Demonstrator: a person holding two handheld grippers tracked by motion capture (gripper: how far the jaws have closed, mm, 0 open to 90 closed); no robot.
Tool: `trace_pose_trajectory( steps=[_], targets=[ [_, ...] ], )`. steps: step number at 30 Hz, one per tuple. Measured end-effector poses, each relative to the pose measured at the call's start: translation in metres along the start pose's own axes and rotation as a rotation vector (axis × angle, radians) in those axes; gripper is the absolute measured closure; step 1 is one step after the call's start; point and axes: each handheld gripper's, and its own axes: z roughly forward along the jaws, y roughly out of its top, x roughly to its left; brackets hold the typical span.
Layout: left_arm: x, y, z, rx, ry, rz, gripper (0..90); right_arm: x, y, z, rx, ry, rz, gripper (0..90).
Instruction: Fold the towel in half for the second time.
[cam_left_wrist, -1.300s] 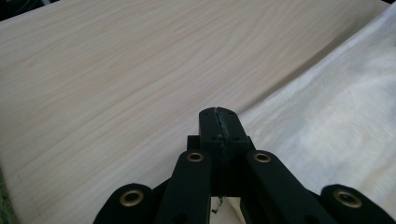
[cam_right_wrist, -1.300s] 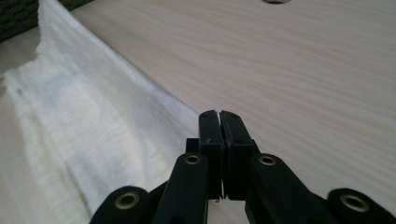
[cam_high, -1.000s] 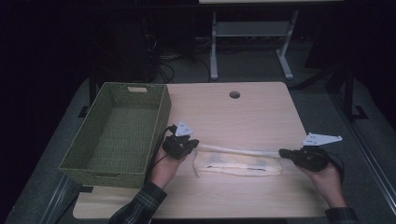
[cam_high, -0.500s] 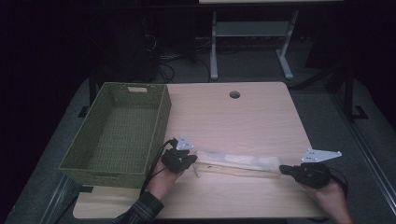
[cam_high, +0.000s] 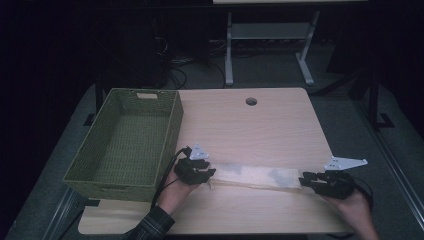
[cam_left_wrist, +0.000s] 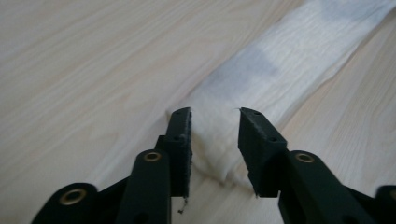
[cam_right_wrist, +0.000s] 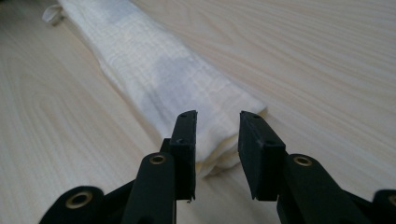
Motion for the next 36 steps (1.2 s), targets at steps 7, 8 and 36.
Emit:
trace_pose_trajectory(
  steps=[7,8,36],
  targets=[
    [0.0,0.023,0.019,0.018,-0.037,0.061,51.7,-0.011,0.011,0.013,0.002,-0.028,0.014,66.6],
    [0.0,0.025,0.023,0.017,-0.039,0.064,51.3,-0.012,0.012,0.014,0.008,-0.026,0.017,66.5],
    [0.013,0.038,0.084,0.134,-0.194,0.155,44.3,-0.026,0.013,0.043,0.097,0.0,0.056,68.0]
  ],
)
